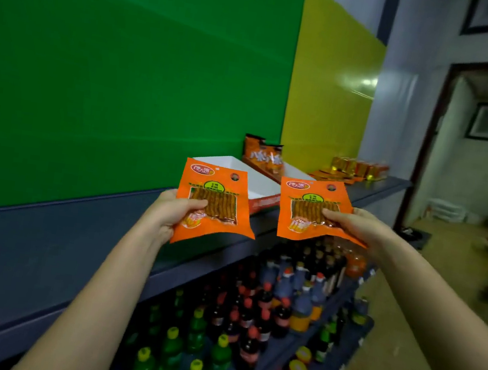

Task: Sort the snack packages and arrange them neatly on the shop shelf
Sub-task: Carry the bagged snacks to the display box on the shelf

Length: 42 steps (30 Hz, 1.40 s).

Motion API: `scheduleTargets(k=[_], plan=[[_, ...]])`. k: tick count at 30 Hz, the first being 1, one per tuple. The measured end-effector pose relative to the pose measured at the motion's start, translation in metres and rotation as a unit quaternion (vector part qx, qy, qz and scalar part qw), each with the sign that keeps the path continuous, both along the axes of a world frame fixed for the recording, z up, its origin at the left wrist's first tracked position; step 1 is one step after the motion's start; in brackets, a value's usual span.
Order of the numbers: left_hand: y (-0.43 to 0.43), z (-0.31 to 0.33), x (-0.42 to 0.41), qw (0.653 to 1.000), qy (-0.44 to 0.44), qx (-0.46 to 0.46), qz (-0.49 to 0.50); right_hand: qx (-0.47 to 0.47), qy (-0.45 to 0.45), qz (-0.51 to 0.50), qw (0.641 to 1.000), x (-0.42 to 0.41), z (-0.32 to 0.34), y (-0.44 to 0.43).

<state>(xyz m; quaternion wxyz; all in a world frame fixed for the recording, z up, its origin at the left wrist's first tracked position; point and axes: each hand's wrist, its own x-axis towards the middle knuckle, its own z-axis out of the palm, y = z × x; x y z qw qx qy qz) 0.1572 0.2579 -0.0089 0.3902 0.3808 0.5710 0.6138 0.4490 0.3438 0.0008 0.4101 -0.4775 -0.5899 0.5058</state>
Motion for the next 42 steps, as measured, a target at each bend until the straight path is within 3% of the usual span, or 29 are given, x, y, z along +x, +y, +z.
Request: scheduleTargets(k=[9, 24, 35, 42], plan=[[0.136, -0.011, 0.131, 0.996, -0.016, 0.004, -0.09, -0.03, 0.023, -0.062, 0.997, 0.123, -0.008, 0.074], [0.381, -0.02, 0.268, 0.99, -0.054, 0.006, -0.133, -0.035, 0.016, -0.124, 0.991, 0.253, -0.001, 0.296], [0.514, -0.041, 0.32, 0.998, -0.028, -0.004, -0.059, -0.036, 0.0, -0.081, 0.996, 0.31, -0.019, 0.449], [0.563, -0.052, 0.331, 0.998, -0.015, -0.004, 0.064, -0.013, -0.042, 0.032, 0.999, 0.313, -0.023, 0.57]])
